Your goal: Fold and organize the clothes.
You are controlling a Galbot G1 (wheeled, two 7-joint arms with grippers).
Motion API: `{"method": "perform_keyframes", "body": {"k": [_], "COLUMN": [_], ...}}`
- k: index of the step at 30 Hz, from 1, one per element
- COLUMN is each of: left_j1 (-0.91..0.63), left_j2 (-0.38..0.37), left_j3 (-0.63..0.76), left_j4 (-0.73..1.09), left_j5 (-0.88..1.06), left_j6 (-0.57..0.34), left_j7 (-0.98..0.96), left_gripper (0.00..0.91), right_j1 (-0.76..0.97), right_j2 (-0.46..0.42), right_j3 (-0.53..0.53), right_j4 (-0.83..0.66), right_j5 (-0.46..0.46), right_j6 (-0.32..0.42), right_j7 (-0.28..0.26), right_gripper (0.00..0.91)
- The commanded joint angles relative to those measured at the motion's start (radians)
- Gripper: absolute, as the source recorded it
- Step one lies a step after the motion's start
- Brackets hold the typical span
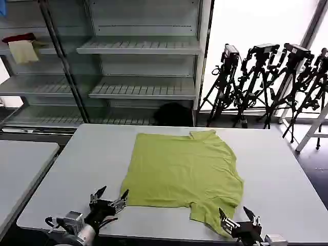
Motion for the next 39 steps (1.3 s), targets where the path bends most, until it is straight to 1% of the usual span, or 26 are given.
{"method": "perform_keyframes", "body": {"k": [1, 4, 11, 12, 13, 14, 15, 16, 17, 18, 19, 20, 26, 36, 39], "left_j1": [0.026, 0.023, 0.011, 0.012, 0.012, 0.013, 0.013, 0.014, 0.015, 0.017, 0.019, 0.020, 0.019, 0.018, 0.016], "left_j2": [0.013, 0.008, -0.001, -0.003, -0.003, -0.003, -0.006, -0.007, -0.008, -0.009, -0.009, -0.009, -0.016, -0.016, -0.017], "left_j3": [0.017, 0.026, 0.038, 0.042, 0.044, 0.048, 0.051, 0.051, 0.053, 0.055, 0.056, 0.057, 0.062, 0.066, 0.066], "left_j4": [-0.018, -0.006, 0.023, 0.030, 0.033, 0.038, 0.048, 0.051, 0.054, 0.058, 0.060, 0.060, 0.056, 0.048, 0.045], "left_j5": [-0.011, -0.006, 0.004, 0.015, 0.017, 0.021, 0.027, 0.031, 0.034, 0.037, 0.038, 0.039, 0.052, 0.066, 0.076], "left_j6": [0.021, 0.021, 0.020, 0.020, 0.020, 0.020, 0.020, 0.020, 0.020, 0.020, 0.020, 0.020, 0.020, 0.019, 0.018], "left_j7": [-0.015, -0.018, -0.021, -0.023, -0.024, -0.032, -0.034, -0.034, -0.038, -0.040, -0.040, -0.041, -0.033, -0.014, 0.001], "left_gripper": [0.907, 0.907, 0.907, 0.907, 0.907, 0.907, 0.826, 0.534, 0.343, 0.161, 0.081, 0.010, 0.010, 0.000, 0.000], "right_j1": [-0.022, -0.004, 0.026, 0.026, 0.026, 0.025, 0.025, 0.025, 0.025, 0.025, 0.026, 0.026, 0.023, 0.027, 0.036], "right_j2": [-0.009, -0.002, 0.004, 0.004, 0.003, 0.002, 0.001, 0.001, 0.001, 0.001, 0.001, 0.000, -0.002, 0.005, 0.014], "right_j3": [-0.026, -0.029, -0.038, -0.040, -0.044, -0.045, -0.047, -0.049, -0.049, -0.053, -0.055, -0.057, -0.058, -0.048, -0.037], "right_j4": [0.002, -0.015, -0.050, -0.052, -0.056, -0.056, -0.058, -0.060, -0.061, -0.061, -0.062, -0.062, -0.059, -0.044, -0.031], "right_j5": [0.027, 0.022, 0.016, 0.012, 0.007, 0.006, 0.006, 0.003, 0.003, 0.002, 0.000, -0.003, -0.011, 0.006, 0.025], "right_j6": [-0.018, -0.017, -0.017, -0.017, -0.017, -0.017, -0.017, -0.017, -0.017, -0.017, -0.017, -0.017, -0.017, -0.016, -0.015], "right_j7": [0.042, 0.050, 0.045, 0.045, 0.040, 0.040, 0.041, 0.040, 0.037, 0.037, 0.035, 0.033, 0.023, 0.011, 0.008], "right_gripper": [0.907, 0.907, 0.907, 0.877, 0.826, 0.736, 0.675, 0.363, 0.252, 0.071, 0.010, 0.000, 0.000, 0.000, 0.000]}}
